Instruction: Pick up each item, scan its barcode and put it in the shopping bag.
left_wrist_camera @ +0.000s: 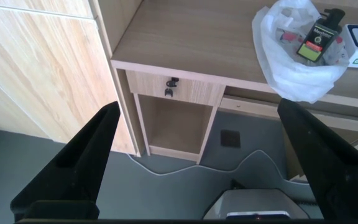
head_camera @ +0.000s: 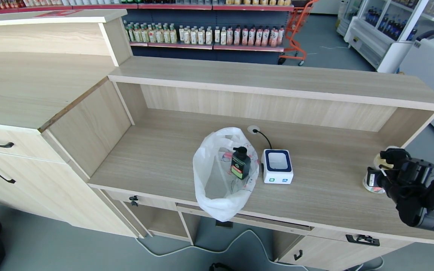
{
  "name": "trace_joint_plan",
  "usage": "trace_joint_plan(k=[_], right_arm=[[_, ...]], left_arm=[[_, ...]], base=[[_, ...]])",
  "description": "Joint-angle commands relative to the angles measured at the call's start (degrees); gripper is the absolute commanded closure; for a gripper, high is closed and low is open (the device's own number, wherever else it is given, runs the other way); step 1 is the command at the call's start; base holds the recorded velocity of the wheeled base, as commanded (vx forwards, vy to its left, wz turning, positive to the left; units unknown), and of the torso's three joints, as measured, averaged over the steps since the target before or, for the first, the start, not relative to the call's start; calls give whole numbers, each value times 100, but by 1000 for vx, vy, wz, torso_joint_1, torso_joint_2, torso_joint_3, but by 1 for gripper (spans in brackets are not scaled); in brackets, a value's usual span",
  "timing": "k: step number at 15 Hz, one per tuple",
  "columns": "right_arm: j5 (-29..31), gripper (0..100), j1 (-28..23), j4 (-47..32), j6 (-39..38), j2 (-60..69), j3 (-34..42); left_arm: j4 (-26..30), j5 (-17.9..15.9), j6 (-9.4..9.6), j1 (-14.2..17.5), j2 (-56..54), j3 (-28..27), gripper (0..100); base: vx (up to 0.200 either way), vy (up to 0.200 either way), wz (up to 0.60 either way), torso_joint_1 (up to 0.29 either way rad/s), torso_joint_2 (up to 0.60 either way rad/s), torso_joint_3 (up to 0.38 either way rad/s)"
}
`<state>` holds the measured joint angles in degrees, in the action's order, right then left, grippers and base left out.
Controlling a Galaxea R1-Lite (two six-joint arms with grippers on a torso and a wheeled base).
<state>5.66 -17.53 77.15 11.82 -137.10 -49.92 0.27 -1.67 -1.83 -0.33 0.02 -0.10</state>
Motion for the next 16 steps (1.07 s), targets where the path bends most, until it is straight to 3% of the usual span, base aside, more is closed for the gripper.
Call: trace_joint_plan(k=[1, 10, 12, 14, 16], right_arm=[[6, 100, 4, 63, 57, -72, -9], [-21, 100, -14, 520, 443, 69, -35], [-337, 100, -14, 344, 276, 579, 17], [-1471, 100, -101, -1616, -268, 2547, 457], [-2499, 100, -163, -2978, -875, 3910, 712]], left_arm=[[0, 0, -2, -2, -2, -8, 0], [0, 0, -2, -2, -2, 1, 0], [0, 0, -2, -2, -2, 1, 0], [0, 0, -2, -2, -2, 1, 0], [0, 0, -2, -2, -2, 1, 0]], base=[[0, 0, 0, 0, 0, 0], [0, 0, 0, 0, 0, 0], [0, 0, 0, 0, 0, 0], [0, 0, 0, 0, 0, 0], [0, 0, 0, 0, 0, 0]])
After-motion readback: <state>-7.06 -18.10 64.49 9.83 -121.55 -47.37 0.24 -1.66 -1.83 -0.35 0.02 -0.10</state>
